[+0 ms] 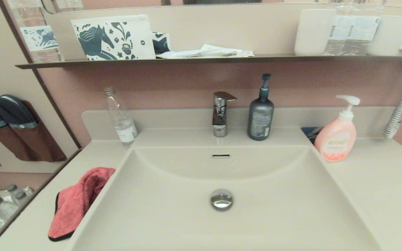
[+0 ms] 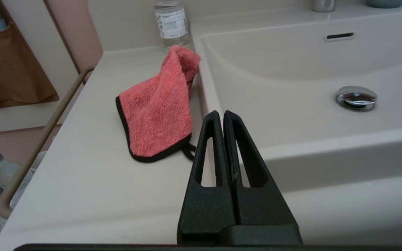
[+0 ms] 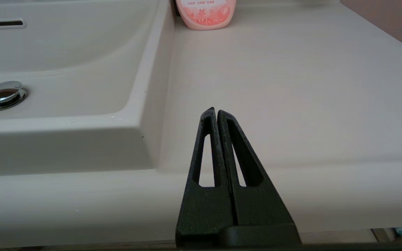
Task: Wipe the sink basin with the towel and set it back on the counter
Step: Pick up the cloth
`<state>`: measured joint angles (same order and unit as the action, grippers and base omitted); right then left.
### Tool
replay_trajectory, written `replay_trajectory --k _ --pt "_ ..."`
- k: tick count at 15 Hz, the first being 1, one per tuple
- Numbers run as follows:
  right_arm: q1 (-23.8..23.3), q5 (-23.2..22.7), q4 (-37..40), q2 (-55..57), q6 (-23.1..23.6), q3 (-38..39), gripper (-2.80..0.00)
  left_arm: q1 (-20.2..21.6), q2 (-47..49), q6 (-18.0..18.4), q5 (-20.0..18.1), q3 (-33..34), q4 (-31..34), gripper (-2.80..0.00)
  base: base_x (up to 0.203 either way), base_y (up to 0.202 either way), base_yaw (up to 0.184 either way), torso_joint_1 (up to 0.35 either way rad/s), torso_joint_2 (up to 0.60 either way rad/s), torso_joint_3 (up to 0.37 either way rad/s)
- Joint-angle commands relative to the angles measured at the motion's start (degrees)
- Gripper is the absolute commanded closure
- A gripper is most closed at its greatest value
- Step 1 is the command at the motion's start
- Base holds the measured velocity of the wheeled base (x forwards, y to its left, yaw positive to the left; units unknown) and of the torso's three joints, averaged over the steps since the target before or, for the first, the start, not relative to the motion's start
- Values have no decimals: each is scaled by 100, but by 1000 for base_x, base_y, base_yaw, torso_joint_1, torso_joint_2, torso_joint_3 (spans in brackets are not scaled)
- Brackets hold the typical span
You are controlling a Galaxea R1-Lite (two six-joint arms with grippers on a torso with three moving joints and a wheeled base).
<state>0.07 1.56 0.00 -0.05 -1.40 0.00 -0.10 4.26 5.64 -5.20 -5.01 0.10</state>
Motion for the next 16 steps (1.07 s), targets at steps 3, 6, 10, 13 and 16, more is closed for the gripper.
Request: replay_trajectory --k 3,6,10,13,16 --pt "1 2 0 5 0 0 0 -19 1662 8 -47 -619 -221 0 0 0 0 0 0 0" --pt "1 2 0 5 0 0 0 -18 2822 15 -38 -1266 -320 0 0 0 0 0 0 0" --pt "1 2 0 5 0 0 0 -17 3767 276 -34 -2215 807 0 0 0 0 0 0 0" --pt "1 2 0 5 0 0 0 0 4276 796 -11 -2293 997 0 0 0 0 0 0 0" --pt "1 2 0 5 0 0 0 32 4795 865 13 -2294 785 0 0 0 0 0 0 0"
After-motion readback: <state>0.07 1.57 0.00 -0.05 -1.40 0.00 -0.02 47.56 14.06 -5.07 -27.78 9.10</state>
